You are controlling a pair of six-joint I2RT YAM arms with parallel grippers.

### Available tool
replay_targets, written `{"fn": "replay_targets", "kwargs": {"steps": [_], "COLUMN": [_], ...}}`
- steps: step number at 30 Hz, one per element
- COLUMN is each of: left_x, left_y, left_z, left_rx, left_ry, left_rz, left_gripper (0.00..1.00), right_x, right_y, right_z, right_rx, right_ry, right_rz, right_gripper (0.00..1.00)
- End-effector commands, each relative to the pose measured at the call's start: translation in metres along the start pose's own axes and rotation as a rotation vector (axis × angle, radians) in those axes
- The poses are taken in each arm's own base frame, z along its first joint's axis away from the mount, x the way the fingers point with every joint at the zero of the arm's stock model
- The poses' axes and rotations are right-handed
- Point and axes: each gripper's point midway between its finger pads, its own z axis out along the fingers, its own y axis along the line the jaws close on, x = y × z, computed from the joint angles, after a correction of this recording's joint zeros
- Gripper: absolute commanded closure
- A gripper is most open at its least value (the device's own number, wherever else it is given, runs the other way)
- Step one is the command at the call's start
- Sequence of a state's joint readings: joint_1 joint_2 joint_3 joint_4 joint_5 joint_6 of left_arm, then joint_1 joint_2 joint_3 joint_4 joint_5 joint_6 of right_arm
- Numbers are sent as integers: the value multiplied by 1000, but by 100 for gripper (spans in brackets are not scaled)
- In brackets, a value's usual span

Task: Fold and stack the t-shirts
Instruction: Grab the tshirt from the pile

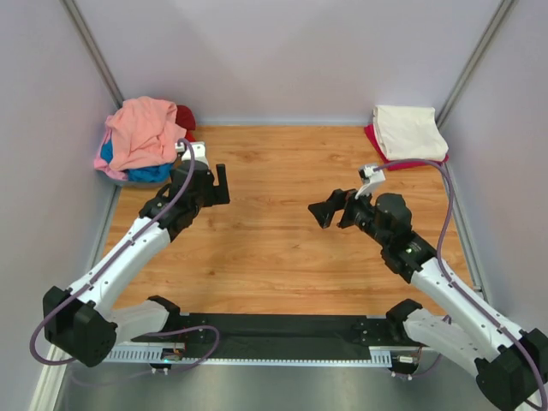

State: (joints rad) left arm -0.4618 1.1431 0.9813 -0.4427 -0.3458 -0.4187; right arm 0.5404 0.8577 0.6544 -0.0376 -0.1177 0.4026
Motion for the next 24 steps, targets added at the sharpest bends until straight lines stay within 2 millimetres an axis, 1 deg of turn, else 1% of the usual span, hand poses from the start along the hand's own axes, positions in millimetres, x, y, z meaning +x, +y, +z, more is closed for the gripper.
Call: {"fn": "replay_targets", "kwargs": {"steps": [1,3,4,6,7,8,9,10,12,13,14,15,16,17,18,19,20,21,23,24], "left_x": [-39,-46,-56,-64,-77,-82,-90,-105,-120,-139,-145,-155,-175,-175,-182,-188,-190,-194,-192,-188], "left_y": [-5,-7,-8,-8,-5,-1,1,5,15,18,38,46,55,67,87,94,100,110,121,127], "left_z": [-6,-5,-1,4,9,12,15,19,25,31,36,39,47,52,58,72,80,98,116,134], "left_rx": [10,16,18,20,0,-11,-18,-32,-62,-76,-128,-148,-174,-210,-253,-268,-280,-303,-338,-354], "left_ry": [-102,-103,-104,-84,-90,-85,-96,-115,-124,-141,-128,-131,-145,-112,-103,-81,-66,-53,-22,5], "left_rz": [-40,-41,-52,-49,-57,-58,-56,-50,-50,-46,-59,-60,-71,-67,-82,-79,-50,-39,10,60], "left_gripper": [5,4,4,4,4,4,4,4,4,4,3,4,4,5,5,5,6,6,6,6], "right_x": [-6,-2,0,3,11,15,14,19,22,24,26,26,29,29,29,30,30,30,30,30], "right_y": [8,8,10,10,6,4,4,1,-1,1,1,2,4,4,4,4,3,3,4,4], "right_z": [7,10,10,14,14,15,16,16,16,16,16,16,15,14,14,13,13,12,10,10], "right_rx": [-37,-39,-50,-53,-35,-25,-19,0,9,1,-5,-11,-21,-25,-25,-24,-23,-21,-23,-23], "right_ry": [-13,7,17,35,70,89,100,124,141,150,154,157,163,163,163,165,165,166,167,169], "right_rz": [1,11,10,14,21,24,27,34,43,44,45,44,45,44,45,42,39,39,38,35], "right_gripper": [0,0,0,0,0,0,0,0,0,0,0,0,0,0,0,0,0,0,0,0]}}
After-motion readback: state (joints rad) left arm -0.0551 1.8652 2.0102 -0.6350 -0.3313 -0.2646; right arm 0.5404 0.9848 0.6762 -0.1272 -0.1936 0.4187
